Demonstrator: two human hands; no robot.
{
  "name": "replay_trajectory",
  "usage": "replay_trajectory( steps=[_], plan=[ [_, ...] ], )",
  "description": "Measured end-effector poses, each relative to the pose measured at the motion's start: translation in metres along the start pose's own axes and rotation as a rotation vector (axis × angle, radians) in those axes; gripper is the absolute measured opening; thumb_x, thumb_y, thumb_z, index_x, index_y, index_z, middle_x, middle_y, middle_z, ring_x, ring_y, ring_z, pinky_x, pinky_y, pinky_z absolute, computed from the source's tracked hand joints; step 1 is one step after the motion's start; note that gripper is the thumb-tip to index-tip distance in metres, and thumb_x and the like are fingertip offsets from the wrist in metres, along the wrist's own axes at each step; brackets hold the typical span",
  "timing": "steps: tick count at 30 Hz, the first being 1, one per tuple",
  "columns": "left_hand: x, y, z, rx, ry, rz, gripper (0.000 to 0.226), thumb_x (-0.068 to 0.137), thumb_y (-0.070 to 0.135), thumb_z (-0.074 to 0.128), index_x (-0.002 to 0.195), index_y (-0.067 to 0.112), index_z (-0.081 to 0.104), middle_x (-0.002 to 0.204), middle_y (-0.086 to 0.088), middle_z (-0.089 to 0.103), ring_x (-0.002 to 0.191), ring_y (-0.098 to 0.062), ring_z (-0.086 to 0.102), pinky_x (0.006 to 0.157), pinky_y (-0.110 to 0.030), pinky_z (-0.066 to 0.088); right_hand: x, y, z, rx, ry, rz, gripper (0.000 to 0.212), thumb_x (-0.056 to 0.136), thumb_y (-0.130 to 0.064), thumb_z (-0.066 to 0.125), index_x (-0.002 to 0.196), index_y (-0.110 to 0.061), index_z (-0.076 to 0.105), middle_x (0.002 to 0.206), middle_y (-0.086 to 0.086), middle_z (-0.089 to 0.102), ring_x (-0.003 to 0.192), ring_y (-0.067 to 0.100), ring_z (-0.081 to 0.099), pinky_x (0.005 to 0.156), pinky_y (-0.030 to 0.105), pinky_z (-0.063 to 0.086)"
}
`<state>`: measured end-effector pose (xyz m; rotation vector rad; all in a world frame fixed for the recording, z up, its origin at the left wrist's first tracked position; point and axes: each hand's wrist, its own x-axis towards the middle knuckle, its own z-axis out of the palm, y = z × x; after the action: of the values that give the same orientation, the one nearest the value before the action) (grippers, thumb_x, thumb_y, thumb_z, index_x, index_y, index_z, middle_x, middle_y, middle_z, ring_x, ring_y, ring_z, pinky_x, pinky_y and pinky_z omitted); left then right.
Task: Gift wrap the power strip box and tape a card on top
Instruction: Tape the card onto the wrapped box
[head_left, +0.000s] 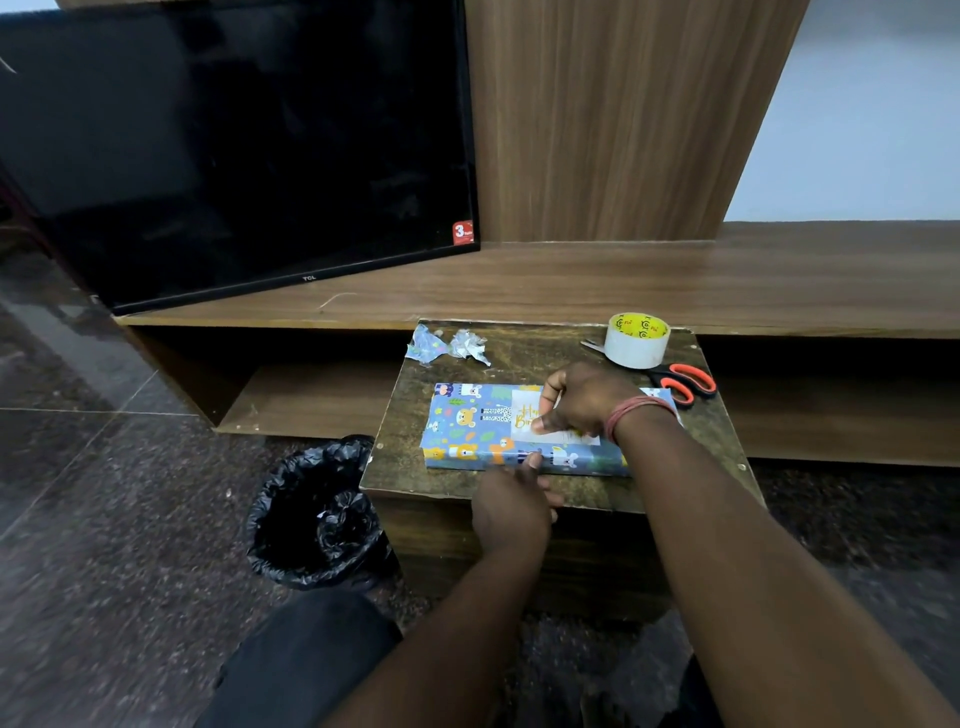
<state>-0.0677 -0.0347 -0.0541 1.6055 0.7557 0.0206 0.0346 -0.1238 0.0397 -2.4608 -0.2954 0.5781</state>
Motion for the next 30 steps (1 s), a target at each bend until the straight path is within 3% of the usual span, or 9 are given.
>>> replay_trajectory(
  steps=[3,5,7,10,12,16,20,24,30],
  plan=[
    [0.001,0.000,-0.004,0.104,0.032,0.073,0.033,0.105,0.034,0.056,0.083,0.012,0.068,0.062,0.001,0.068,0.044,-0.010,0.059,0.049,-0.032,0.053,-0.001,0.000,-0.001,0.002,-0.022,-0.004,0.018,0.082,-0.018,0.083,0.087,-0.011,0.067,0.060,-0.002,0.058,0.032,0.001,0.046,0.035,0.012,0.036],
    [-0.003,-0.001,-0.008,0.219,0.067,0.163,0.033,0.106,0.031,0.052,0.076,0.022,0.062,0.061,0.002,0.068,0.049,-0.010,0.061,0.052,-0.027,0.053,-0.003,0.000,-0.001,-0.006,-0.038,-0.006,0.018,0.085,-0.016,0.081,0.089,-0.011,0.064,0.061,-0.001,0.057,0.027,-0.001,0.044,0.033,0.011,0.033],
    [-0.010,-0.004,-0.011,0.258,0.078,0.246,0.035,0.106,0.034,0.050,0.075,0.022,0.061,0.061,0.001,0.068,0.049,-0.009,0.062,0.048,-0.021,0.047,-0.004,0.002,0.000,-0.024,-0.046,-0.021,0.019,0.086,-0.018,0.080,0.090,-0.013,0.062,0.063,-0.001,0.058,0.027,-0.002,0.045,0.033,0.011,0.033],
    [-0.014,-0.010,-0.012,0.278,0.092,0.369,0.039,0.106,0.042,0.048,0.077,0.020,0.061,0.060,0.002,0.069,0.051,-0.010,0.064,0.060,-0.035,0.053,-0.004,0.007,0.004,-0.031,-0.038,-0.036,0.023,0.084,-0.024,0.082,0.089,-0.018,0.061,0.064,-0.003,0.059,0.032,0.003,0.049,0.038,0.013,0.035],
    [-0.015,-0.013,-0.011,0.278,0.090,0.403,0.039,0.105,0.045,0.049,0.076,0.021,0.061,0.059,0.004,0.068,0.050,-0.008,0.063,0.061,-0.036,0.052,-0.003,0.009,0.006,-0.016,-0.037,-0.046,0.024,0.083,-0.024,0.083,0.089,-0.019,0.060,0.064,-0.003,0.058,0.038,0.006,0.051,0.042,0.015,0.036],
    [-0.014,-0.009,-0.013,0.218,0.049,0.342,0.034,0.103,0.041,0.056,0.076,0.022,0.066,0.060,0.004,0.069,0.043,-0.008,0.062,0.055,-0.032,0.052,-0.004,0.009,0.008,-0.003,-0.015,-0.050,0.025,0.081,-0.026,0.084,0.088,-0.019,0.061,0.068,-0.006,0.057,0.052,0.008,0.050,0.048,0.021,0.037],
    [-0.011,-0.004,-0.017,0.232,0.042,0.267,0.036,0.101,0.041,0.059,0.073,0.022,0.069,0.061,0.004,0.071,0.041,-0.009,0.062,0.046,-0.017,0.042,-0.001,0.008,0.012,0.005,0.022,-0.029,0.035,0.072,-0.037,0.090,0.086,-0.019,0.063,0.075,-0.006,0.061,0.068,0.012,0.055,0.056,0.024,0.038],
    [-0.011,-0.003,-0.022,0.272,0.023,0.281,0.044,0.098,0.049,0.062,0.070,0.015,0.068,0.059,0.000,0.070,0.042,-0.007,0.062,0.048,-0.017,0.043,0.004,0.002,0.013,-0.009,0.025,0.021,0.039,0.069,-0.040,0.091,0.082,-0.019,0.061,0.081,-0.003,0.065,0.074,0.014,0.058,0.058,0.024,0.040],
    [-0.008,0.000,-0.022,0.255,-0.019,0.238,0.037,0.096,0.041,0.068,0.068,0.017,0.065,0.057,-0.002,0.069,0.043,-0.009,0.062,0.053,-0.026,0.050,0.004,-0.002,0.012,-0.001,0.026,0.060,0.042,0.066,-0.040,0.093,0.083,-0.018,0.062,0.079,-0.003,0.065,0.077,0.017,0.059,0.059,0.025,0.040]
  ],
)
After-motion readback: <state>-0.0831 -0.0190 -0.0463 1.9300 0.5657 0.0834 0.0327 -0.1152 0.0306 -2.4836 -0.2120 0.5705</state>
